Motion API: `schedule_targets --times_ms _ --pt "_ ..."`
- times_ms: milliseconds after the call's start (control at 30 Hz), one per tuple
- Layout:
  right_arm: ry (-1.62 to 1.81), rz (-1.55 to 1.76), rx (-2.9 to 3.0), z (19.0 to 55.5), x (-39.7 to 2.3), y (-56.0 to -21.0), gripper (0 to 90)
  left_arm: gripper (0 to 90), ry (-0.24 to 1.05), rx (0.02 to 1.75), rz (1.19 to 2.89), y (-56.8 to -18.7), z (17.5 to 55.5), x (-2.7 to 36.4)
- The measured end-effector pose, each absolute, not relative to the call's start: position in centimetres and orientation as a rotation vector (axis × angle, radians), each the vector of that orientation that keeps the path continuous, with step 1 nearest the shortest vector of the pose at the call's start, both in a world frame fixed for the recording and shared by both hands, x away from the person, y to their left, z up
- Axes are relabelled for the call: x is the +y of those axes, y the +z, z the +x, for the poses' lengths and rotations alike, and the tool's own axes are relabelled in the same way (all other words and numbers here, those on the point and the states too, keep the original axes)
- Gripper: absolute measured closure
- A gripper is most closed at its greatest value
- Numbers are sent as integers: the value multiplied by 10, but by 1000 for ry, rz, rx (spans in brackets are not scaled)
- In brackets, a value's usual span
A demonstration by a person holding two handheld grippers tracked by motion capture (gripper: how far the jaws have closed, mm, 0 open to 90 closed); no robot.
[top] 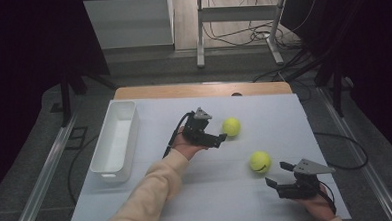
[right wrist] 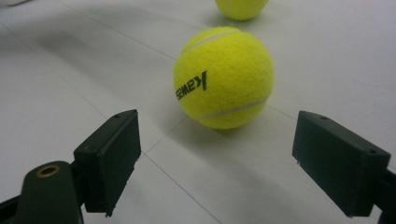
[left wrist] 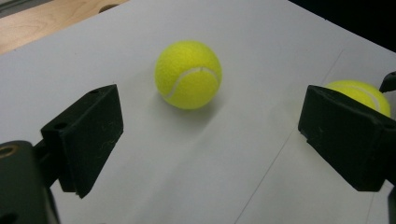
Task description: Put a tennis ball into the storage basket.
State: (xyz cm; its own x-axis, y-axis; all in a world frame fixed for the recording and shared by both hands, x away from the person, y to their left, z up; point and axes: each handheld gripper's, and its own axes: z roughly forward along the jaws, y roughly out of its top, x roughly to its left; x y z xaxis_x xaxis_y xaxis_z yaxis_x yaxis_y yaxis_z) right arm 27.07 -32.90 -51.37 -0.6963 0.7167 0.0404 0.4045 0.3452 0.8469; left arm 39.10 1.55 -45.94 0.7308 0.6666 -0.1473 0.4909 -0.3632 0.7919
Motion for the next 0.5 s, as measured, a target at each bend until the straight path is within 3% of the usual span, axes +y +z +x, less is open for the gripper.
schedule_targets --times_ms 500 --pt "1279 996 2277 271 -329 -514 159 74 261 906 2052 -463 406 8"
